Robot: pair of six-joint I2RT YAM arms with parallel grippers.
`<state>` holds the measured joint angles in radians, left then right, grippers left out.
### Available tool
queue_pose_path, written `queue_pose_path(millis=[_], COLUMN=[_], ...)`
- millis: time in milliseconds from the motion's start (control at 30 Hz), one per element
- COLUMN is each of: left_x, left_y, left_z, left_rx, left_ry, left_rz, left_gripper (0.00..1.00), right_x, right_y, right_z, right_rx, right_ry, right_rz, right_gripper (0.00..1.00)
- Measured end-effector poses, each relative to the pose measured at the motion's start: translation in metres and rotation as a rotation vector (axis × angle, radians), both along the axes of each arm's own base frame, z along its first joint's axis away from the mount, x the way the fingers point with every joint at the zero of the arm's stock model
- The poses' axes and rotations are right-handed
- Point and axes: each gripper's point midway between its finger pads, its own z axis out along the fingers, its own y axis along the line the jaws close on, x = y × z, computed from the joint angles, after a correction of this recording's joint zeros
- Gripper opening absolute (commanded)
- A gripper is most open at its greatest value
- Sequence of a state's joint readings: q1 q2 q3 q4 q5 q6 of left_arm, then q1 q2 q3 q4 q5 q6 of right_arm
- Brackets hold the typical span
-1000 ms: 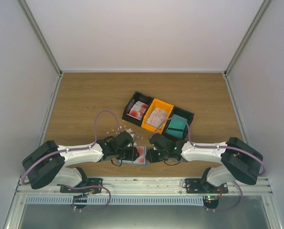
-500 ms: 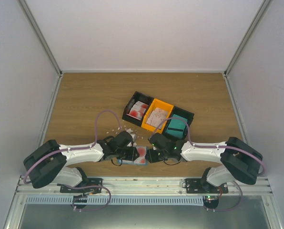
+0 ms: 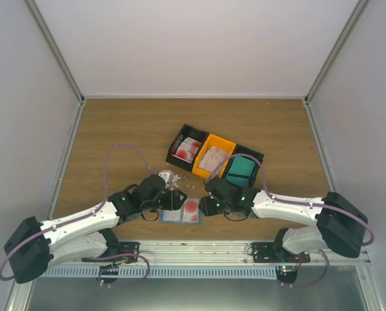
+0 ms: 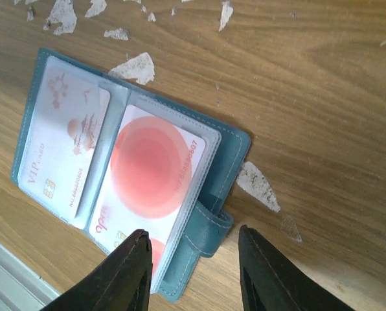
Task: Put the credit cards into the card holder
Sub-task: Insert the credit card into the card holder, then close the card holder at the center of the board.
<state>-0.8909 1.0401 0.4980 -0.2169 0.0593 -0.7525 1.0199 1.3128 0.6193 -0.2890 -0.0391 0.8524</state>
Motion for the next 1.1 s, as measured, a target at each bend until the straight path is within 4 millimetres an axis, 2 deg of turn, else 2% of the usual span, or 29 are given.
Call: queue_pose_path(millis=[100,267,300,367,533,700,933,1100], left_x=[0.01,0.013,0.013,0.012,0.01,0.011,0.001,-0.006], left_y=[0.02,0.055,0.061,0.071,0.09,0.095,0.095,0.089], left_z=[0.004,-0.015,-0.021,-0.029,-0.04,-0.038,-0.049,-0.055], left_rx=[0.002,0.023,0.022,0.018,-0.008,-0.039,-0.049,-0.077], left_ry=[-0.026,0.001,0.013,0.032,0.06,0.037,0.074,0.105], left_rz=[0.086,0.185,0.201,0.227,0.284,0.294,0.272,0.235], left_gripper=[0.73,0.78,0.83,0.98,0.99,0.99,0.99,0.99], right_x=[0.003,0.005,0.005,0.005,0.004,0.0,-0.003,-0.003], right_y=[0.003,0.016,0.019,0.026,0.042,0.045,0.04,0.036], right_z=[0.004,0.005,0.004,0.003,-0.001,-0.01,-0.018,-0.024], right_rx=[-0.012,-0.047,-0.057,-0.076,-0.113,-0.145,-0.183,-0.205], right_ry=[-0.02,-0.046,-0.051,-0.058,-0.076,-0.072,-0.053,-0.04], right_rz=[0.008,0.043,0.05,0.066,0.098,0.115,0.108,0.092], right_gripper=[0.45,0.5,0.5,0.5,0.51,0.5,0.42,0.4])
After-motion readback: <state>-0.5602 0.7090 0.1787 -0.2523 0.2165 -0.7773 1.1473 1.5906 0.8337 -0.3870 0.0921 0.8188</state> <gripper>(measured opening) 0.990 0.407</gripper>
